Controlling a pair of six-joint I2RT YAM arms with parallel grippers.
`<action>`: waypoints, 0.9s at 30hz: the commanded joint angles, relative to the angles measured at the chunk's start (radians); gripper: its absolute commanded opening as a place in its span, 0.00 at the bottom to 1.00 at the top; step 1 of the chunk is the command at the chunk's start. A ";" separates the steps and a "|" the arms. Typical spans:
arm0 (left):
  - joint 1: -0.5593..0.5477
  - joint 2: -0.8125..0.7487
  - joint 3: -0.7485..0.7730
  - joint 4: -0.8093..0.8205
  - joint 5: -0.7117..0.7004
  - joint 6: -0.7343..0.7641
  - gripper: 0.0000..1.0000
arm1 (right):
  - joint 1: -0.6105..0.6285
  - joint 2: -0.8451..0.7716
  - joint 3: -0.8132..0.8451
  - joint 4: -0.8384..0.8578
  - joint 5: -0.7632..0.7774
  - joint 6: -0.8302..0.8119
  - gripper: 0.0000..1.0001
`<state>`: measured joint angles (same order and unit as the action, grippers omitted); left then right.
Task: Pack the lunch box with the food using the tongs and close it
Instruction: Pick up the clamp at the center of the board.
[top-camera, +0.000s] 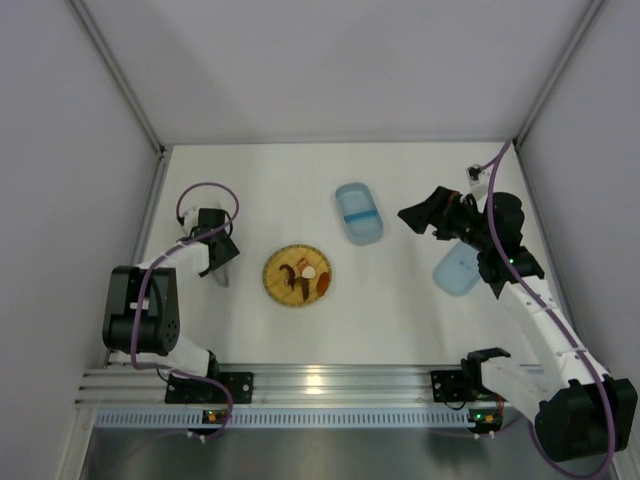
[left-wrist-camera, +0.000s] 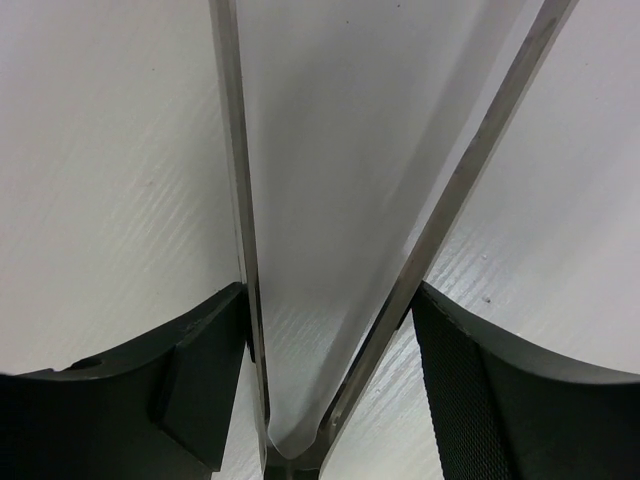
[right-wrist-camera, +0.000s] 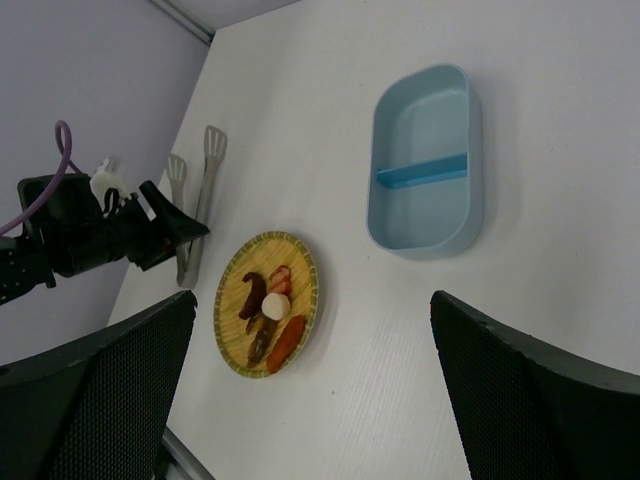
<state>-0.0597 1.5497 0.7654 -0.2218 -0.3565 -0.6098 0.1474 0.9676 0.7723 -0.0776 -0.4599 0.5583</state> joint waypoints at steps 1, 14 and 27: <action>0.003 0.007 -0.014 0.044 0.080 -0.036 0.70 | -0.008 -0.029 -0.005 -0.019 0.004 -0.011 0.99; -0.005 -0.151 -0.005 -0.034 0.076 -0.034 0.59 | -0.008 -0.027 -0.021 -0.002 -0.002 0.000 1.00; -0.028 -0.172 -0.003 -0.060 0.091 -0.041 0.51 | -0.008 -0.026 -0.013 -0.002 -0.006 0.003 0.99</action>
<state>-0.0757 1.4197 0.7551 -0.2668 -0.2695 -0.6346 0.1474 0.9619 0.7589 -0.0814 -0.4580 0.5613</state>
